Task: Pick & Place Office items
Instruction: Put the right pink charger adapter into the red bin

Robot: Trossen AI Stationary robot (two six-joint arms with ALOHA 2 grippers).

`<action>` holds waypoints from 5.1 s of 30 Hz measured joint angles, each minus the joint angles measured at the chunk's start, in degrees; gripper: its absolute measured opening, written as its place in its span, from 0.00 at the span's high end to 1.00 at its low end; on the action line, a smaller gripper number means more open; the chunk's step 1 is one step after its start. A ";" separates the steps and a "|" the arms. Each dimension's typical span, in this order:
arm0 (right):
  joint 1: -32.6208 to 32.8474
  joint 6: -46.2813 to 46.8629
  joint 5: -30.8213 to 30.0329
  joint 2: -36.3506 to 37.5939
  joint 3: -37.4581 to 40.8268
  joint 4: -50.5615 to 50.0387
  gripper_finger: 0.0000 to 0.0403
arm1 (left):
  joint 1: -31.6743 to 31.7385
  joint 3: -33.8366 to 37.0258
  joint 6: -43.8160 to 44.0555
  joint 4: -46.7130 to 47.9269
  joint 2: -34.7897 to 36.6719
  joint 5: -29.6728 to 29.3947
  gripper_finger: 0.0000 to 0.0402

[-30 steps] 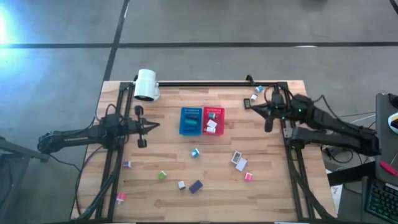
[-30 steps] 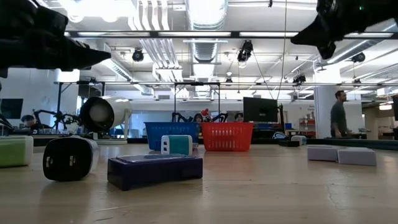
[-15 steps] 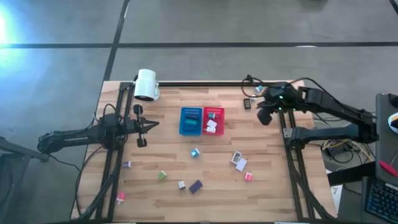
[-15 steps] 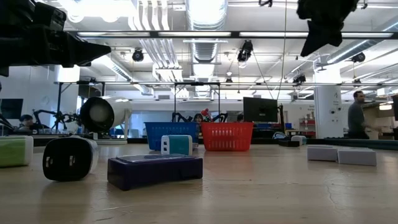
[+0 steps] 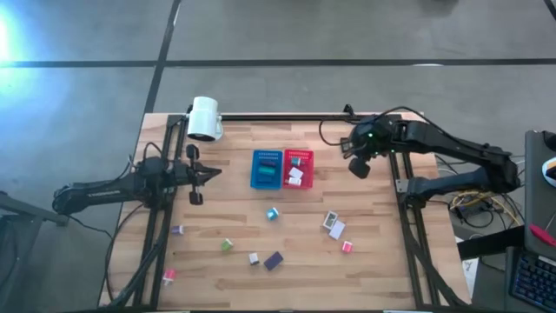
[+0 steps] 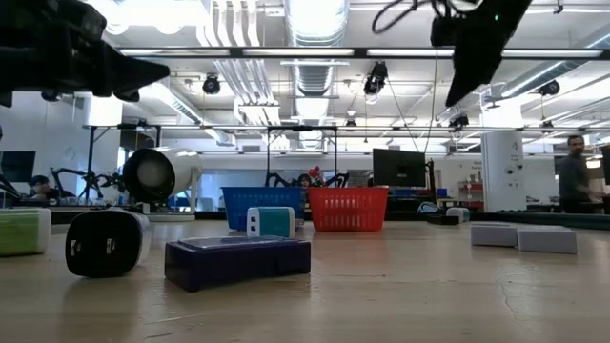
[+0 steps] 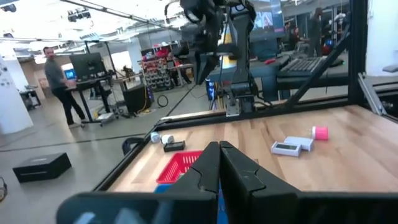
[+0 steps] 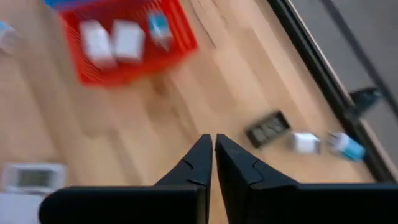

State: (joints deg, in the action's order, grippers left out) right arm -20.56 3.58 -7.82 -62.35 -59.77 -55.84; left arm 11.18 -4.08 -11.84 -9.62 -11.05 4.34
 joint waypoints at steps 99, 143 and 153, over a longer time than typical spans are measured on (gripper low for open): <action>47.67 35.44 20.27 -50.37 -12.98 -6.79 0.22 | -0.02 0.63 -4.84 -4.05 -0.35 -1.79 0.99; 51.13 6.72 8.97 -31.74 -11.24 -4.23 0.56 | 0.00 0.61 -4.87 -4.00 -0.35 -2.24 0.99; 50.93 -6.72 7.39 -39.60 -11.13 -2.47 0.35 | -0.02 0.61 -5.52 -3.95 -0.46 -3.76 0.99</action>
State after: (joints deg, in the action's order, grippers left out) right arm 30.37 -3.14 -0.43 -101.95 -70.89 -58.31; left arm 11.16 -3.46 -17.37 -13.56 -11.51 0.58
